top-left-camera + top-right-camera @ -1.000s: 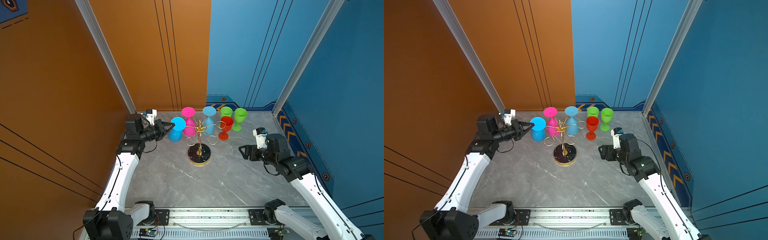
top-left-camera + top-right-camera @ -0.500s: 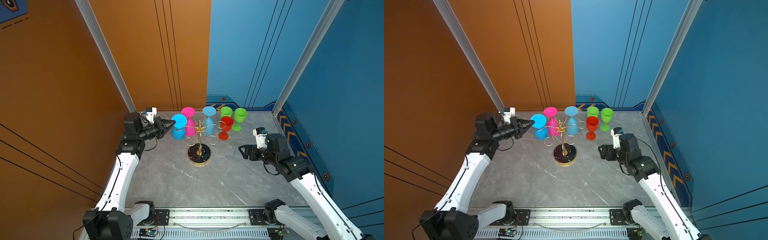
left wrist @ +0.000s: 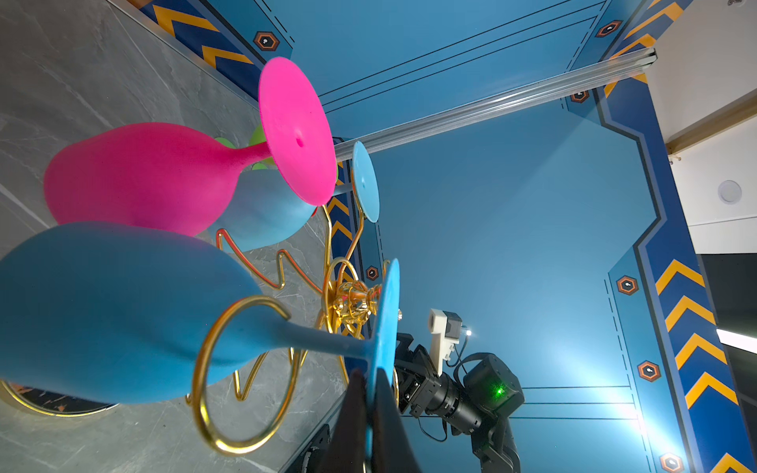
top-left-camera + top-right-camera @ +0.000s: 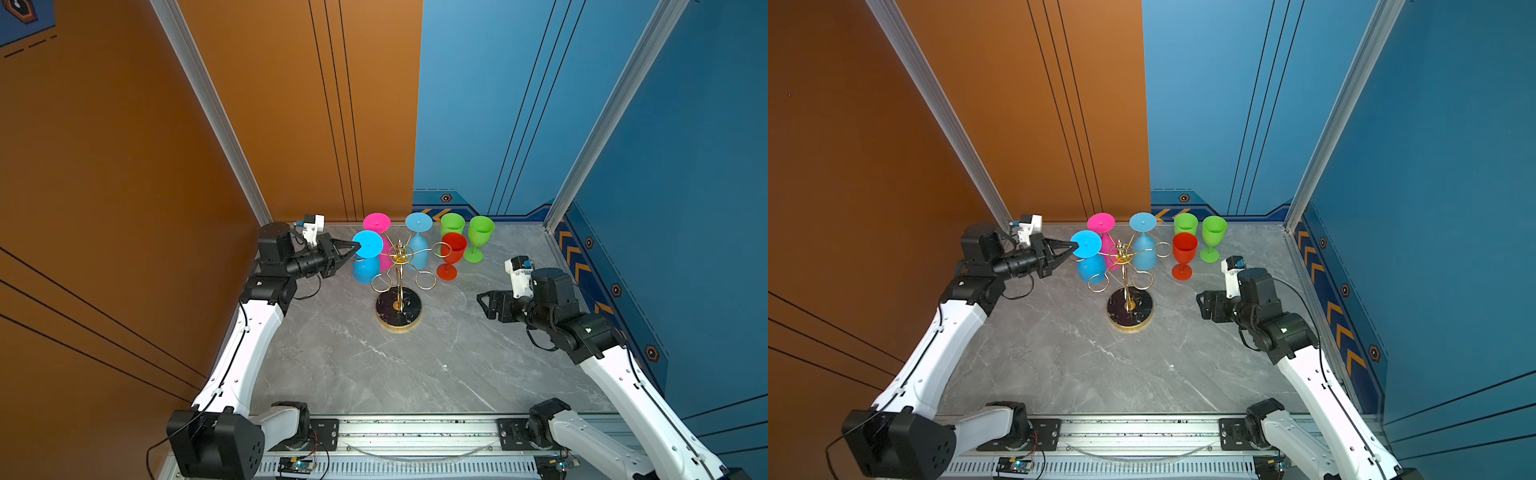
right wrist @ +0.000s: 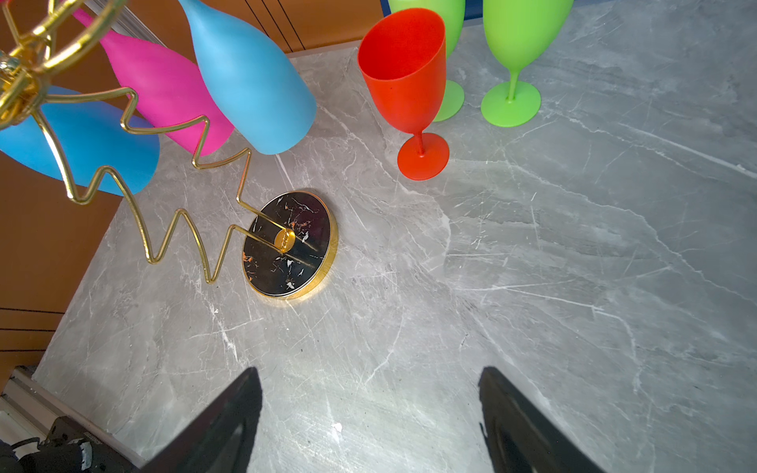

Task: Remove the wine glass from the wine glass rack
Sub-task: 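Pull the blue glass off the rack hook toward the robot with the left gripper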

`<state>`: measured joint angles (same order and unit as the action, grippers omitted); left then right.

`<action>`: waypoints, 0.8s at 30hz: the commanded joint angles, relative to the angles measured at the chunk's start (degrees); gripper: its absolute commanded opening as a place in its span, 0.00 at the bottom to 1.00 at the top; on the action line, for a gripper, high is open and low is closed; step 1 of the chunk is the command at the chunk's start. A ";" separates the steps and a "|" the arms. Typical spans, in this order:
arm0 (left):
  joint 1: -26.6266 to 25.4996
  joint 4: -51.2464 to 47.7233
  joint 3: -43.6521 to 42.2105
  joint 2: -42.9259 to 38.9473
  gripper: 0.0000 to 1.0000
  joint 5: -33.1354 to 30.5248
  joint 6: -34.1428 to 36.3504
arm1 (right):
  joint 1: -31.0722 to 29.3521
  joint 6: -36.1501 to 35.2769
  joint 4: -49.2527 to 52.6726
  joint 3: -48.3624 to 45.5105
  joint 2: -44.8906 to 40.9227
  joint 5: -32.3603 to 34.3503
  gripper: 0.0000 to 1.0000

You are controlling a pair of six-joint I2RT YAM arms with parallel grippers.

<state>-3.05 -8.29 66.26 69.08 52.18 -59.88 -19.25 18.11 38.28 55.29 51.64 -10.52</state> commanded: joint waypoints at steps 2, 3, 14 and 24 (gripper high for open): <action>-0.47 1.60 2.20 1.09 0.00 2.67 0.04 | -0.18 0.85 -0.75 -0.93 -0.56 -0.31 0.84; -0.47 1.60 2.34 1.37 0.00 2.72 0.03 | -0.21 0.87 -0.75 -0.97 -0.57 -0.20 0.84; -0.29 2.58 4.21 4.53 0.00 2.00 -1.15 | 0.13 0.71 -0.84 -1.80 -1.23 -0.08 0.84; 2.11 3.39 2.81 3.82 0.00 -1.51 -2.06 | 0.44 0.71 -0.84 -2.29 -1.68 -0.23 0.84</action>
<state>-2.07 -7.01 68.64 73.93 52.31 -61.58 -19.14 18.09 37.87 53.65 50.83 -10.50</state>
